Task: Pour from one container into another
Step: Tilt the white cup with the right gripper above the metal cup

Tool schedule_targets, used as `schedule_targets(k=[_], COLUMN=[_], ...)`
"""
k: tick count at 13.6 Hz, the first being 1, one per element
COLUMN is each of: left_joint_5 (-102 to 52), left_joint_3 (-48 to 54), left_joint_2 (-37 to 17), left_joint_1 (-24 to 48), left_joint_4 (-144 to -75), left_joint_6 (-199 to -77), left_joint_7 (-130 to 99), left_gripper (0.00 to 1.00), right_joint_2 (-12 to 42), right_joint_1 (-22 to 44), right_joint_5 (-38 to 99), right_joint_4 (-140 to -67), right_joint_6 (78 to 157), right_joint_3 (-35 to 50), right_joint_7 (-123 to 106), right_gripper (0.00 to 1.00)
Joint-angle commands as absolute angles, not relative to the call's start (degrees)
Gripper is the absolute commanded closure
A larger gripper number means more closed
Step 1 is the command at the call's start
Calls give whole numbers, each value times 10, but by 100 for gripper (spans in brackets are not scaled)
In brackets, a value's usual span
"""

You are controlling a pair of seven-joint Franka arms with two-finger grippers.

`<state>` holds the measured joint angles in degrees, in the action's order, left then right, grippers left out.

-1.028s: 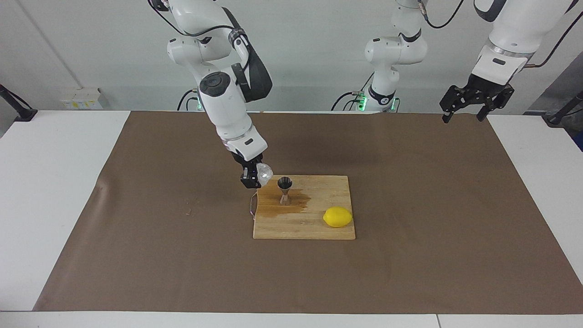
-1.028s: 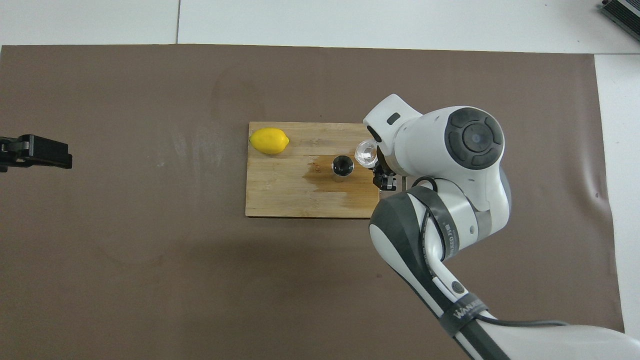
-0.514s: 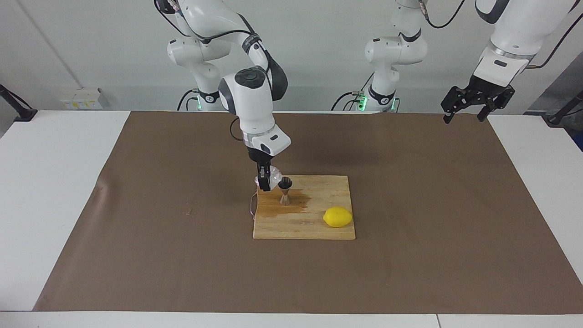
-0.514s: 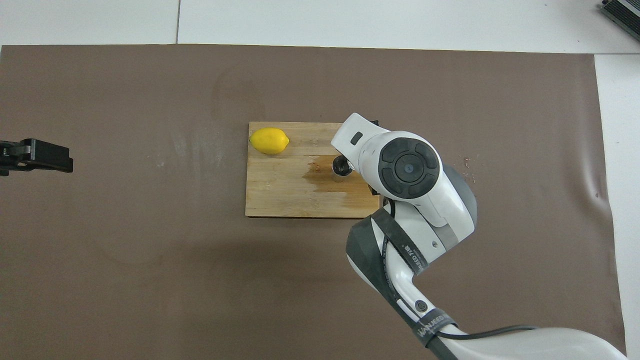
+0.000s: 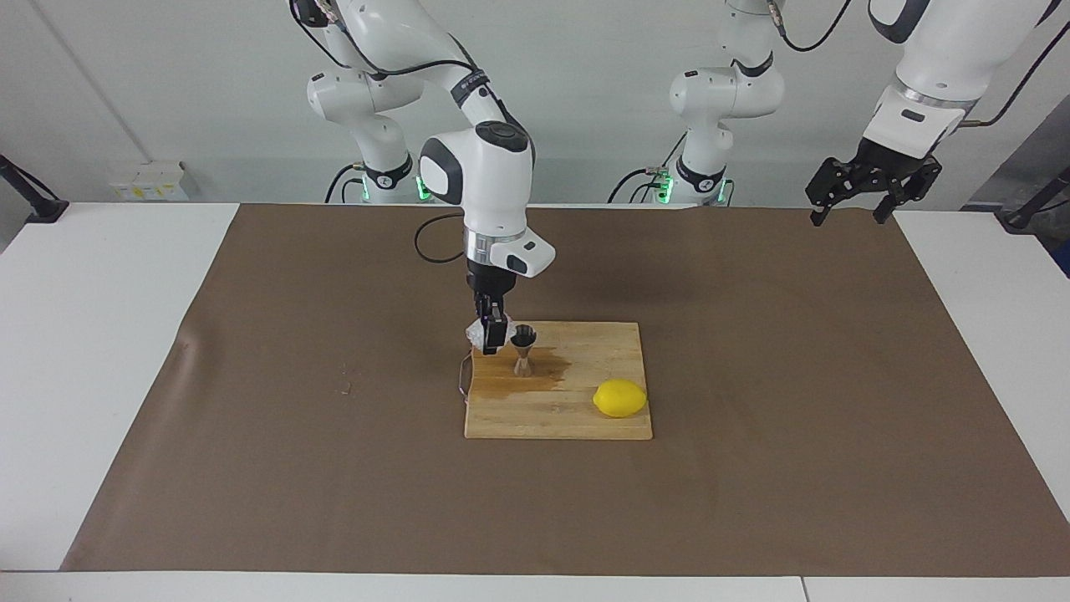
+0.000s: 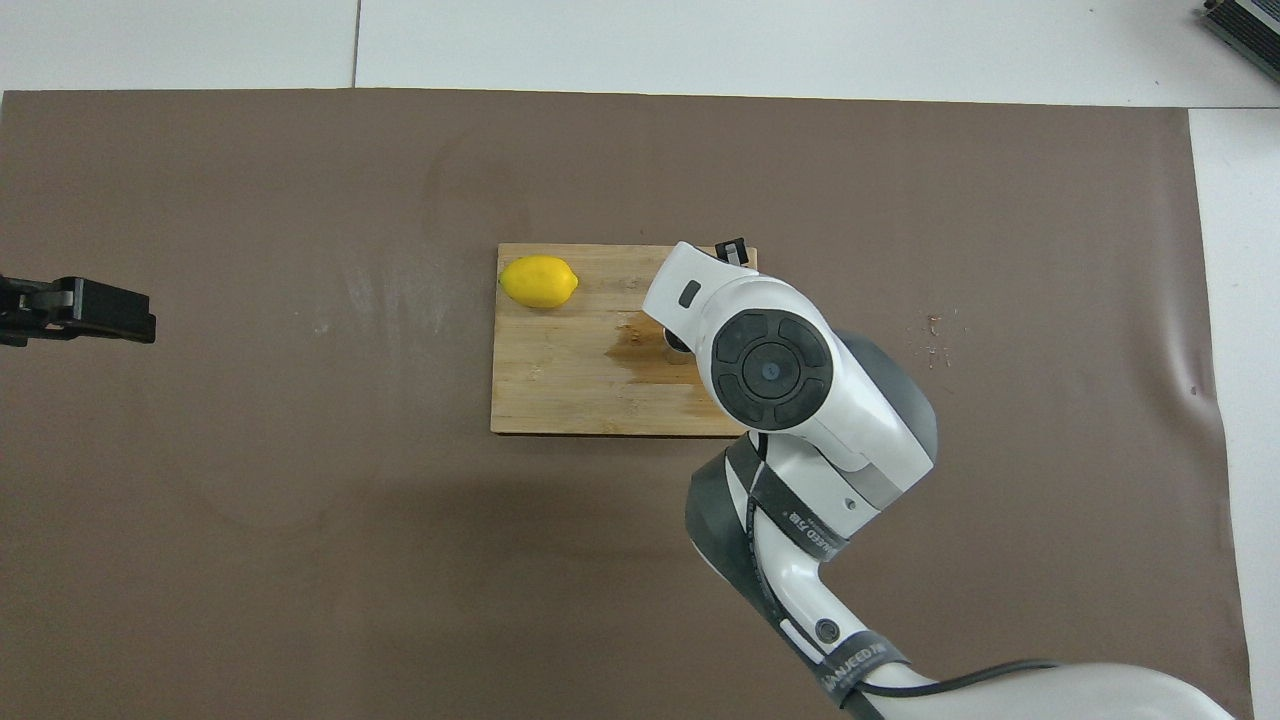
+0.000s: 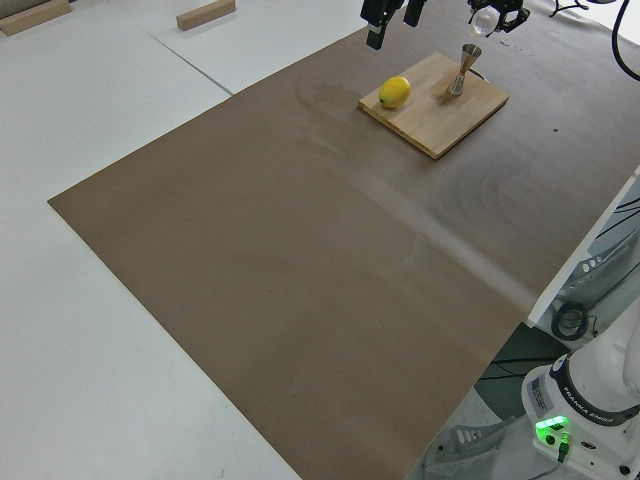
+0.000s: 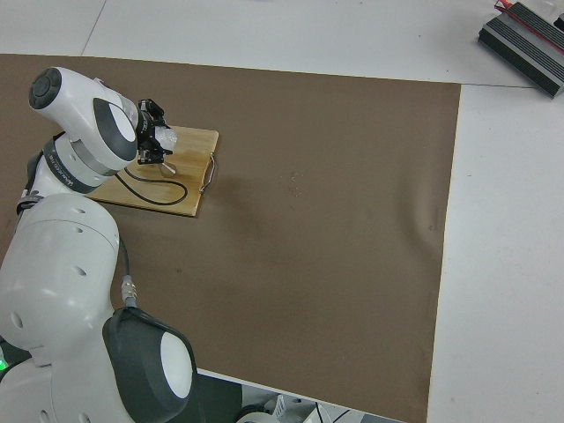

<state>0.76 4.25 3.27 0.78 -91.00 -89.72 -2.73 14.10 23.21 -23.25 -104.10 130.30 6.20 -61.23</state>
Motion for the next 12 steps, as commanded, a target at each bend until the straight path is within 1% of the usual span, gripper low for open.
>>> schedule_targets(k=[1,3,5,8,12], left_joint_5=[1,2,2,1,1], left_joint_3=[45,40,12,19,18], left_joint_2=[38,40,49,49,50], left_joint_1=[13,17,42,17,17], left_joint_4=[-923,-926,-941,-942,-942], left_joint_6=[-906,-902,-903,-900,-890], left_joint_7=[-19,-20,-21,-18,-23], left_gripper=[0,0,0,0,0], right_joint_2=[140,140,141,144,148], right_joint_1=[234,234,236,241,246], right_joint_5=[-264,-291,-297,-301,-312], right_joint_4=[-1037,-1037,-1036,-1036,-1040], right_joint_6=[1304,1307,1309,1315,1318], right_joint_3=[62,62,62,62,62], right_joint_7=[-604,-606,-604,-603,-600], right_gripper=[94,95,95,95,95])
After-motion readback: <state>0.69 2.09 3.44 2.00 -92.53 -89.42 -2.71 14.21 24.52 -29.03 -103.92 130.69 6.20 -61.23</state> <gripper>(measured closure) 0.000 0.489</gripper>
